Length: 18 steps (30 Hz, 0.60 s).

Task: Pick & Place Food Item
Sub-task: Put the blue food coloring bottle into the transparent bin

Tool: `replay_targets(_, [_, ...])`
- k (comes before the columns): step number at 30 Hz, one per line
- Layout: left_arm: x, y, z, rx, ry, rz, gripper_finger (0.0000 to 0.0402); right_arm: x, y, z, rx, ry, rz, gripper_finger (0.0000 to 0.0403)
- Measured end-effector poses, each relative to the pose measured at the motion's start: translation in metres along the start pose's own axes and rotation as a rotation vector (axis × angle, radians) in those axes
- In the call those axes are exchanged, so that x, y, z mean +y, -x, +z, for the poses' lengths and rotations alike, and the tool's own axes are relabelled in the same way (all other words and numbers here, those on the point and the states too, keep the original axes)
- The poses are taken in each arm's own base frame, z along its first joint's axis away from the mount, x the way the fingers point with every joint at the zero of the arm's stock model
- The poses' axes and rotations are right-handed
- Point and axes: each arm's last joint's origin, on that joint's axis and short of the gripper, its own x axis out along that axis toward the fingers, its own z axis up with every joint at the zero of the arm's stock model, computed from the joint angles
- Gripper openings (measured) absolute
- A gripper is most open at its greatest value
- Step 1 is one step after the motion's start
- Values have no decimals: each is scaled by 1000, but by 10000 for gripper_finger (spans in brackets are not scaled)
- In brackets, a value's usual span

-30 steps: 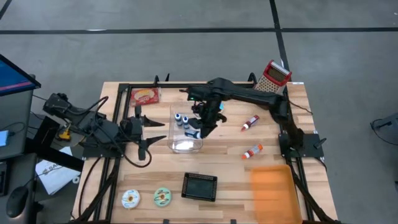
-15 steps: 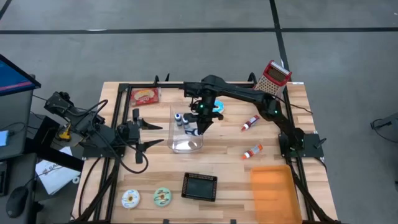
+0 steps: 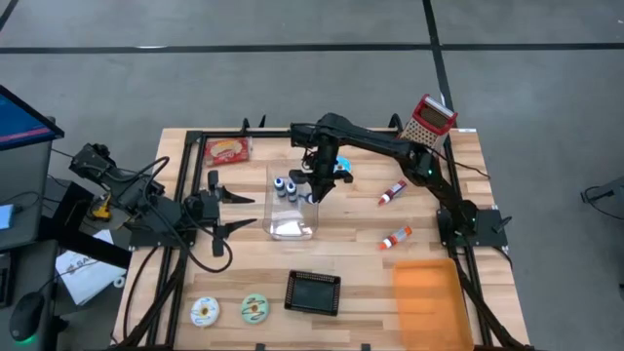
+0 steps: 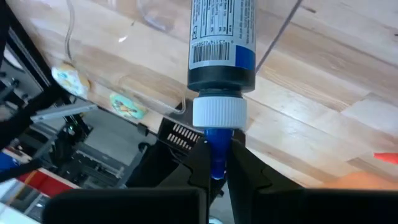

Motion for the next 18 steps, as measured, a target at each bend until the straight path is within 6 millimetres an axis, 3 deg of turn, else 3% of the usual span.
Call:
replay_targets(10, [0, 0, 0, 0, 0, 0, 191, -5, -1, 14, -32, -105, -5, 18])
replay_targets(18, [-1, 1, 0, -2, 6, -9, 191, -2, -42, 31, 64, -118, -22, 18])
